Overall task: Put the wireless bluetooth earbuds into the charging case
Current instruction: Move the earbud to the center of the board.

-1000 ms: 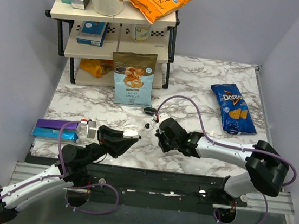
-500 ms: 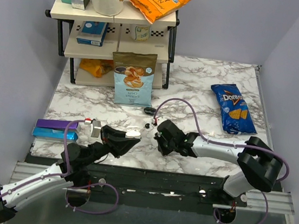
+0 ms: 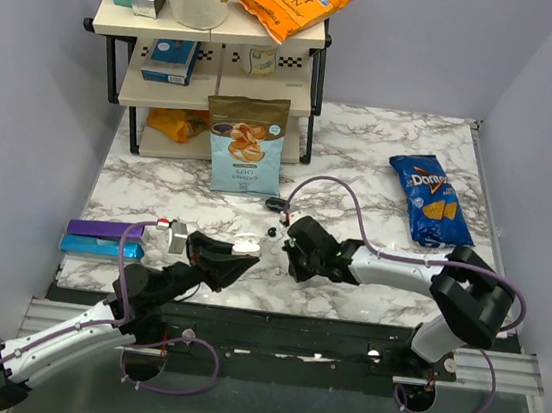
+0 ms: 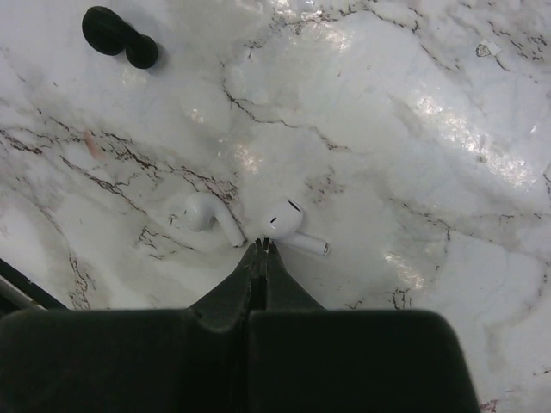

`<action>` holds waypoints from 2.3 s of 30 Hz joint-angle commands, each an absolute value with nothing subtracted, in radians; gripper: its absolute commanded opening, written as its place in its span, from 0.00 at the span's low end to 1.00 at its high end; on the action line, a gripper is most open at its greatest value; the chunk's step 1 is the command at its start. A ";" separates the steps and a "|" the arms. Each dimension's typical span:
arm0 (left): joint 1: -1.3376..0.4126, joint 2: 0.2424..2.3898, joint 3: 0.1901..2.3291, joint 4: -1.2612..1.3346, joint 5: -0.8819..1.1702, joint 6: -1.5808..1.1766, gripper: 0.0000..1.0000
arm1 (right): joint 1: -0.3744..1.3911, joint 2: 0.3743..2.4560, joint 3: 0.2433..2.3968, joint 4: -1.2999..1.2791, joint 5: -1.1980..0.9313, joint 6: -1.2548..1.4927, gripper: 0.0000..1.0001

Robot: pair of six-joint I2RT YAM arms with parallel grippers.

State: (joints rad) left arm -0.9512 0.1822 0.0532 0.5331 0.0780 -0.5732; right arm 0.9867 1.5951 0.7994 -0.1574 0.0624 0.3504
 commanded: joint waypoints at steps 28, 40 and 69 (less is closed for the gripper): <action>-0.960 0.187 -0.012 0.531 0.051 -0.572 0.00 | 0.877 1.531 0.896 -0.153 0.115 0.316 0.01; -0.966 0.166 -0.003 0.491 0.043 -0.574 0.00 | 0.827 1.743 1.046 -0.173 0.066 0.272 0.01; -0.976 0.161 -0.005 0.494 0.034 -0.568 0.00 | 0.913 1.532 0.804 -0.116 -0.083 0.218 0.01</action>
